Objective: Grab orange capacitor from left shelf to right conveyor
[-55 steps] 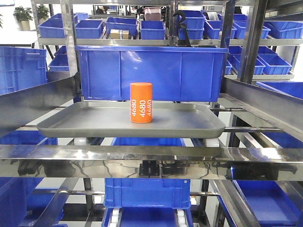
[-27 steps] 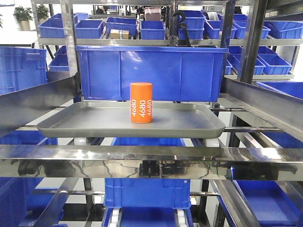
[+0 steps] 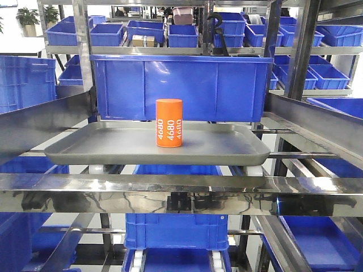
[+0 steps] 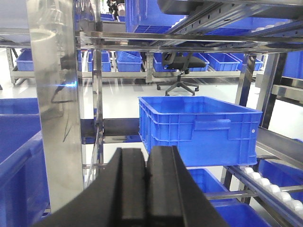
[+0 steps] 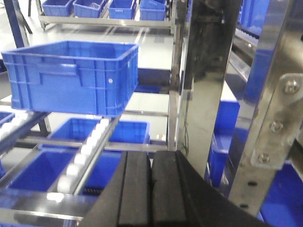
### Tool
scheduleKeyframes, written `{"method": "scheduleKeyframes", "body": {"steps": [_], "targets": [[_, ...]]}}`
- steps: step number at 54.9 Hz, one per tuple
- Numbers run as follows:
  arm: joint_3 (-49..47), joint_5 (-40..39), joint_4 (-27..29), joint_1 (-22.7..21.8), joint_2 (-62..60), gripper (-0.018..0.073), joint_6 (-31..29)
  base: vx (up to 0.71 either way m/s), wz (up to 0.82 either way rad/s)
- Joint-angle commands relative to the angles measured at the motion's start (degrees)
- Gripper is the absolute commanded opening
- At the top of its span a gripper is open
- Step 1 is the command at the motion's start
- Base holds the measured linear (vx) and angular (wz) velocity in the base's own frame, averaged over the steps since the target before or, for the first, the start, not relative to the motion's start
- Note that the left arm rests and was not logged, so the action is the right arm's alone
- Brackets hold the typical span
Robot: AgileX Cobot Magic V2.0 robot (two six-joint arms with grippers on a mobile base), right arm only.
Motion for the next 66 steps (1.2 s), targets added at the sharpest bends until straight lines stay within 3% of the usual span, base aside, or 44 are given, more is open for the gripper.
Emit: {"method": "scheduleKeyframes", "body": {"steps": [1,12,22,34,46,47,48,66], "targets": [[0.59,-7.44,2.27,-0.01,-0.86,-0.0010,-0.54,0.00,0.00],[0.59,-11.03,3.84,-0.01,-0.86,-0.0010,-0.54,0.00,0.00],[0.59,-18.56,9.32,-0.01,-0.86,-0.0010,-0.66,0.00,0.00],[-2.18,-25.66,9.28,-0.01,-0.86,-0.0010,-0.80,0.00,0.00],[-18.31,-15.60,5.92,-0.01,6.78,-0.0010,-1.08,0.00,0.00],[-33.74,-13.38,1.08,-0.01,20.55,-0.0010,-1.03,0.00,0.00],[-35.82,-13.38,1.03,-0.01,22.12,-0.0010,-1.03,0.00,0.00],[-51.95,-15.05,2.79,0.55,41.64,-0.0009,-0.58,0.00,0.00]]}}
